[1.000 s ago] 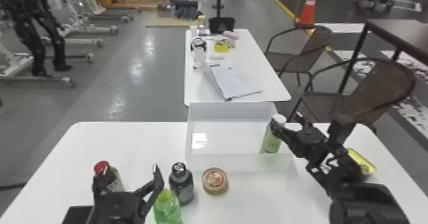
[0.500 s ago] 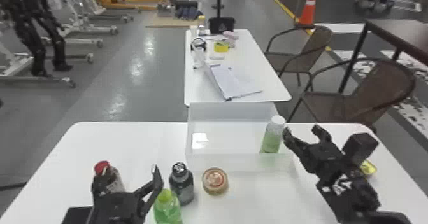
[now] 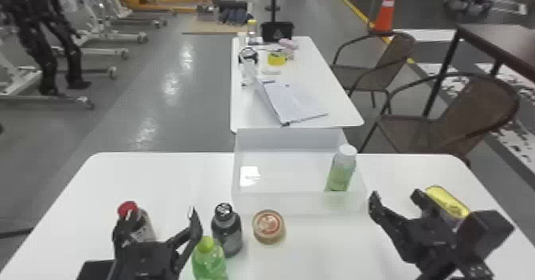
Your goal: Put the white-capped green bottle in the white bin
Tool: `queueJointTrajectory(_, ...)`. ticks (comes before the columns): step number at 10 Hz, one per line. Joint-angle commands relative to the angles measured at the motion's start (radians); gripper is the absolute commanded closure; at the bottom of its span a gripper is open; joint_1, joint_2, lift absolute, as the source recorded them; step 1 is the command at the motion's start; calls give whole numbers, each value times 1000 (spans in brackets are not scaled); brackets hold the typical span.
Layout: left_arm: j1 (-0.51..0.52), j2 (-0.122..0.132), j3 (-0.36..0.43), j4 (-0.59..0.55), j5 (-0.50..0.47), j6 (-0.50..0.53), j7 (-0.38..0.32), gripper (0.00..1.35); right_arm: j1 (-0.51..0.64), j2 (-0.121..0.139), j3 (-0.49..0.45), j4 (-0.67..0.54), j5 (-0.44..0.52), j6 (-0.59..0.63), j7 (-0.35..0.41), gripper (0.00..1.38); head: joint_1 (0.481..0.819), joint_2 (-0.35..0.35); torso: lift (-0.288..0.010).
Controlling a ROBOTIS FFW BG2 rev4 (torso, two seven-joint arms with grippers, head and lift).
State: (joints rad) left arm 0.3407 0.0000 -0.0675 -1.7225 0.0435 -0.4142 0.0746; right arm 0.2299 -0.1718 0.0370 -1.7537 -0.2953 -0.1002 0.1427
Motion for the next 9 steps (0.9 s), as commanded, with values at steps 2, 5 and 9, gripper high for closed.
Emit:
queueJointTrajectory(2,0,-3,-2,4,-8,0,2,111,106,0,-16,-129,25,63,-3,308,549,0,-100)
queueJointTrajectory(5,3,-3,0,8,-14,5,5,111,172,-2,-19,-159,28,74,-2,308,549,0,-100)
queueJointTrajectory(9,12,-3,0,4,-21,34,5,111,197,2,-20,-152,53,82,-2,308,549,0,-100)
